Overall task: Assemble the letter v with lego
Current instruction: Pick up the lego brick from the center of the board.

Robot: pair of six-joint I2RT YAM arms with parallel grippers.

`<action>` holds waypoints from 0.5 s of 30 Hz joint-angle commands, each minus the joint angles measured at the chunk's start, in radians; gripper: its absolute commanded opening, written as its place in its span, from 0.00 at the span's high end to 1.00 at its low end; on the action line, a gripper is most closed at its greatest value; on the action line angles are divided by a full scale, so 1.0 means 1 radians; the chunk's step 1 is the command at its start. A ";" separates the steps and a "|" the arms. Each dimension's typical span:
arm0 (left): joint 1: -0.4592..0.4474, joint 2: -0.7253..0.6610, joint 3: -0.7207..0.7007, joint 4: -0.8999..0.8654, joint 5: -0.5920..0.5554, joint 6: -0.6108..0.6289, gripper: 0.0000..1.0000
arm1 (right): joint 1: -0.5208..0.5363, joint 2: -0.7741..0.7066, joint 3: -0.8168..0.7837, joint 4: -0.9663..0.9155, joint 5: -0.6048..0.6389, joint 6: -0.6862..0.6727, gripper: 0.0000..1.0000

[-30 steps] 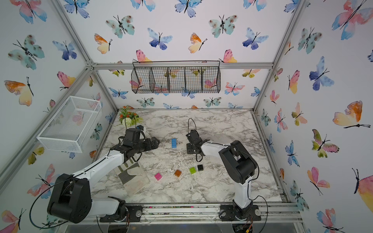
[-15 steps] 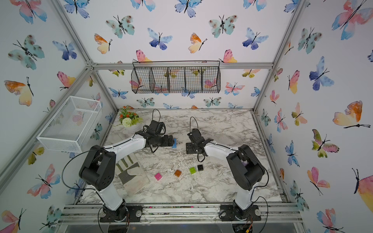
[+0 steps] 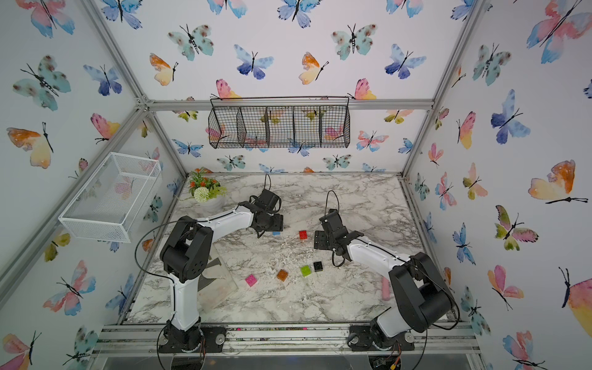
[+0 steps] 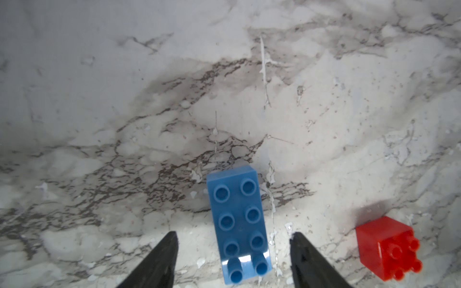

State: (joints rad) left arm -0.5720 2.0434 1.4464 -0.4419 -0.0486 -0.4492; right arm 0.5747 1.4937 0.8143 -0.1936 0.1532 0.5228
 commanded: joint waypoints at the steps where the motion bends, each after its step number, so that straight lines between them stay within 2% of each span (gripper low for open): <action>1: -0.024 0.033 0.032 -0.051 -0.070 0.018 0.36 | -0.007 -0.030 -0.009 0.009 0.009 -0.007 0.19; 9: -0.036 0.093 0.086 -0.084 -0.124 0.050 0.52 | -0.009 -0.086 -0.031 0.002 -0.012 -0.016 0.19; 15: -0.036 0.071 0.104 -0.083 -0.120 0.152 0.75 | -0.008 -0.127 -0.071 0.016 0.006 -0.010 0.16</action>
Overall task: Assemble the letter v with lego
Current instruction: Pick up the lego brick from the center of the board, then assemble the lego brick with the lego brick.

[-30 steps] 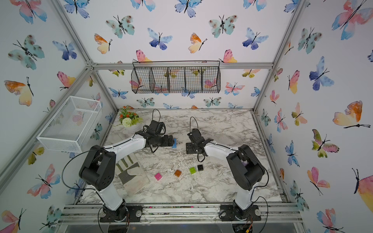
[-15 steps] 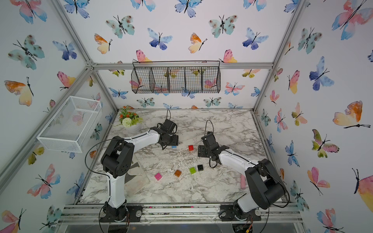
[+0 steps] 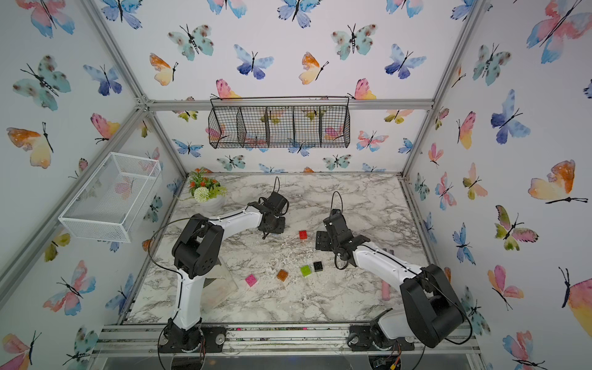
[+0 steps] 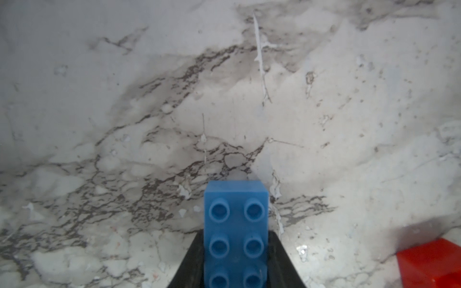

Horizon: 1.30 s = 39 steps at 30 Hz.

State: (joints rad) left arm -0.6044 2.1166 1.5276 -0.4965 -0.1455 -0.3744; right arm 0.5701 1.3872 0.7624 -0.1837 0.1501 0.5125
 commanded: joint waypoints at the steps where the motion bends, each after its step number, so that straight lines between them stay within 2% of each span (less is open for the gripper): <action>1: -0.003 -0.012 0.025 -0.026 -0.013 0.115 0.78 | -0.004 -0.023 -0.024 0.011 0.005 0.002 0.16; 3: -0.005 -0.040 0.017 -0.006 0.044 0.223 0.84 | -0.006 -0.025 -0.031 0.017 -0.007 0.003 0.16; 6: -0.019 -0.153 -0.064 0.066 0.232 0.482 0.85 | -0.008 -0.021 -0.057 0.040 -0.029 0.009 0.16; 9: -0.039 -0.240 -0.116 0.084 0.354 0.678 0.85 | -0.023 -0.005 -0.069 0.053 -0.041 0.029 0.16; 12: -0.067 -0.268 -0.098 0.050 0.438 0.812 0.85 | -0.036 0.011 -0.063 0.056 -0.052 0.047 0.16; 16: -0.108 -0.213 -0.012 -0.042 0.456 0.927 0.87 | -0.062 0.005 -0.073 0.065 -0.058 0.064 0.16; 20: -0.117 -0.127 0.086 -0.111 0.431 0.969 0.90 | -0.101 -0.007 -0.101 0.080 -0.097 0.067 0.16; 28: -0.118 0.043 0.247 -0.188 0.389 1.031 0.91 | -0.148 -0.053 -0.141 0.101 -0.122 0.067 0.16; 39: -0.118 0.107 0.265 -0.197 0.339 1.042 0.92 | -0.160 -0.045 -0.158 0.118 -0.143 0.057 0.16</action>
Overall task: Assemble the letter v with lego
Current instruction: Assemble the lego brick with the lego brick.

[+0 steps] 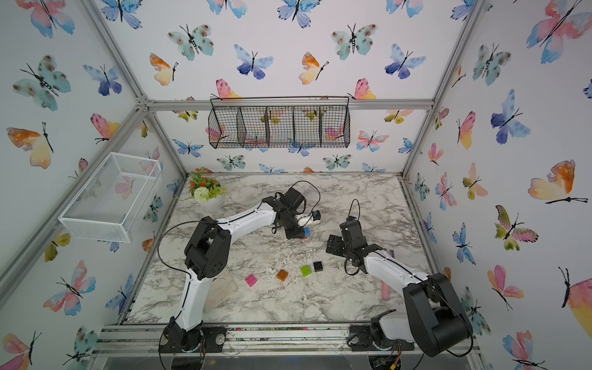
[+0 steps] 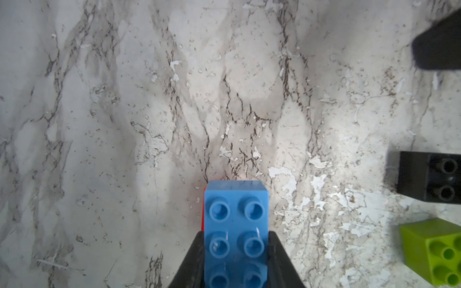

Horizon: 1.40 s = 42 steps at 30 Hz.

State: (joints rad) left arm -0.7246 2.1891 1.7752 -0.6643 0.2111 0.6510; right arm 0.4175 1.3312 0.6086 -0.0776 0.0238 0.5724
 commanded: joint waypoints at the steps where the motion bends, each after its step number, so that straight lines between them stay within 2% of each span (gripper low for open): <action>1: 0.002 0.038 0.017 -0.028 -0.014 0.019 0.92 | -0.008 0.013 -0.006 0.014 -0.019 -0.003 0.16; 17: 0.004 0.094 0.045 -0.033 -0.013 0.030 0.94 | -0.008 0.006 -0.015 0.014 -0.020 -0.012 0.15; 25: 0.004 0.132 0.068 -0.101 -0.015 0.058 0.97 | -0.009 0.015 -0.007 0.013 -0.021 -0.019 0.16; 42: 0.005 0.162 0.016 -0.113 -0.078 0.049 0.98 | -0.030 0.001 -0.047 0.112 -0.106 0.018 0.16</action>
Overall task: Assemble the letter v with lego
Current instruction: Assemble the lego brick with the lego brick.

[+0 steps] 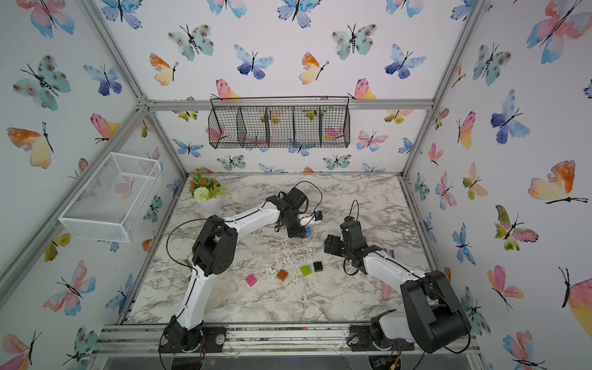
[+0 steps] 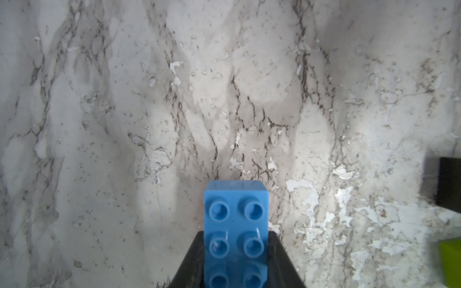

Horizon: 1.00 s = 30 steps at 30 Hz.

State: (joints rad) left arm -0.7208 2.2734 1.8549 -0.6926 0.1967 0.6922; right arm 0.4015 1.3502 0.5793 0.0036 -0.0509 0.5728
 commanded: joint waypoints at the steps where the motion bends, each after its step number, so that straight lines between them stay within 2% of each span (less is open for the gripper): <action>1: 0.000 0.077 -0.073 -0.082 -0.055 0.007 0.98 | -0.024 -0.024 -0.026 0.041 -0.046 0.023 0.16; 12: 0.004 0.128 -0.054 -0.131 -0.019 0.013 0.98 | -0.050 -0.046 -0.068 0.093 -0.102 0.073 0.16; 15: 0.010 0.123 -0.045 -0.128 -0.023 -0.005 0.94 | -0.052 -0.047 -0.076 0.105 -0.110 0.084 0.16; 16: 0.012 0.118 -0.040 -0.122 -0.028 -0.016 0.86 | -0.052 -0.046 -0.075 0.105 -0.110 0.084 0.16; 18: 0.019 0.109 -0.019 -0.111 -0.041 -0.043 0.81 | -0.053 -0.043 -0.073 0.097 -0.098 0.085 0.16; 19: 0.021 0.105 -0.011 -0.106 -0.048 -0.053 0.74 | -0.053 -0.039 -0.068 0.088 -0.094 0.086 0.16; 23: 0.032 0.075 0.005 -0.070 -0.047 -0.079 0.58 | -0.055 -0.028 -0.072 0.090 -0.102 0.091 0.16; 25: 0.034 0.056 0.012 -0.055 -0.037 -0.086 0.40 | -0.055 -0.025 -0.076 0.096 -0.102 0.094 0.16; 27: 0.038 0.036 0.017 -0.039 -0.006 -0.092 0.27 | -0.055 -0.019 -0.074 0.096 -0.107 0.091 0.16; 29: 0.043 0.014 0.009 -0.014 0.020 -0.105 0.21 | -0.056 -0.007 -0.066 0.086 -0.116 0.082 0.16; 30: 0.043 0.004 0.003 0.001 0.024 -0.113 0.12 | -0.056 -0.001 -0.064 0.085 -0.119 0.081 0.16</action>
State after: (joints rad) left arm -0.6865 2.3070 1.8622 -0.7147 0.1894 0.6083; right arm 0.3519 1.3304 0.5102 0.0906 -0.1528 0.6548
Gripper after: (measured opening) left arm 0.792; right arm 0.844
